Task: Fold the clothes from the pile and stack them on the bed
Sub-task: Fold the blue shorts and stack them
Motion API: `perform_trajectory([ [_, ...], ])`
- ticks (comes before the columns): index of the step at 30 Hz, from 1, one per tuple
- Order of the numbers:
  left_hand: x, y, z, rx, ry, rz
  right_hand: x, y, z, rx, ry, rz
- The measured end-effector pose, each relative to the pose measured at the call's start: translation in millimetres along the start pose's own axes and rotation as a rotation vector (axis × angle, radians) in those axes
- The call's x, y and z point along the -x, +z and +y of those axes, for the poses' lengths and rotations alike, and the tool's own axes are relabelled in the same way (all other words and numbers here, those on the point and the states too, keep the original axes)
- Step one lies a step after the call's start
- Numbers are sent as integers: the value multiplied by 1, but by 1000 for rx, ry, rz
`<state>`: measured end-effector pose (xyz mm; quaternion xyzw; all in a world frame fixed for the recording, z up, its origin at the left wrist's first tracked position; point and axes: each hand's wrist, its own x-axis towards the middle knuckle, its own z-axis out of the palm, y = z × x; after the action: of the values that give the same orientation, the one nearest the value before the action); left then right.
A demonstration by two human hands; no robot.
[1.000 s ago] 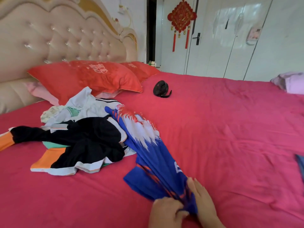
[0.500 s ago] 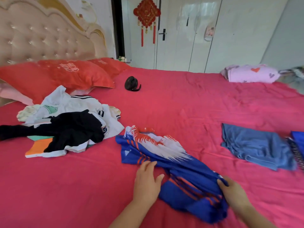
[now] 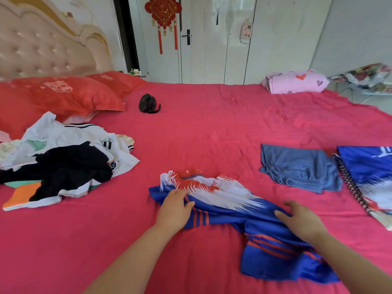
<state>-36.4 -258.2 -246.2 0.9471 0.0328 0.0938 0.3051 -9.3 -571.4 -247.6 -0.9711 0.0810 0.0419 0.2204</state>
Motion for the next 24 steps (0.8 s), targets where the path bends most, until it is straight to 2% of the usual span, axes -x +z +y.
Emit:
perform_trajectory([
  [5,-48,12,25,-81,115,-39,-10,31,-10,176,-31,-58],
  [7,-66,21,29,-258,140,-133,-6,40,-6,274,-73,-22],
  [10,-82,33,19,-500,114,-383,-3,47,2,315,-128,81],
  [12,-82,39,12,-516,99,-469,-6,45,4,337,-188,139],
  [14,-79,42,14,-488,123,-446,-15,35,-2,443,-227,152],
  [16,-77,35,29,-405,144,-356,-33,17,-13,536,-237,195],
  [18,-80,14,53,-215,98,-273,-55,-9,-31,490,-209,317],
  [21,-94,-27,70,93,-64,-46,-92,-43,-71,111,-208,477],
  [22,-99,-36,66,205,-120,28,-99,-48,-87,-14,-243,482],
  [24,-106,-43,48,426,-251,72,-97,-44,-112,-127,-348,432],
])
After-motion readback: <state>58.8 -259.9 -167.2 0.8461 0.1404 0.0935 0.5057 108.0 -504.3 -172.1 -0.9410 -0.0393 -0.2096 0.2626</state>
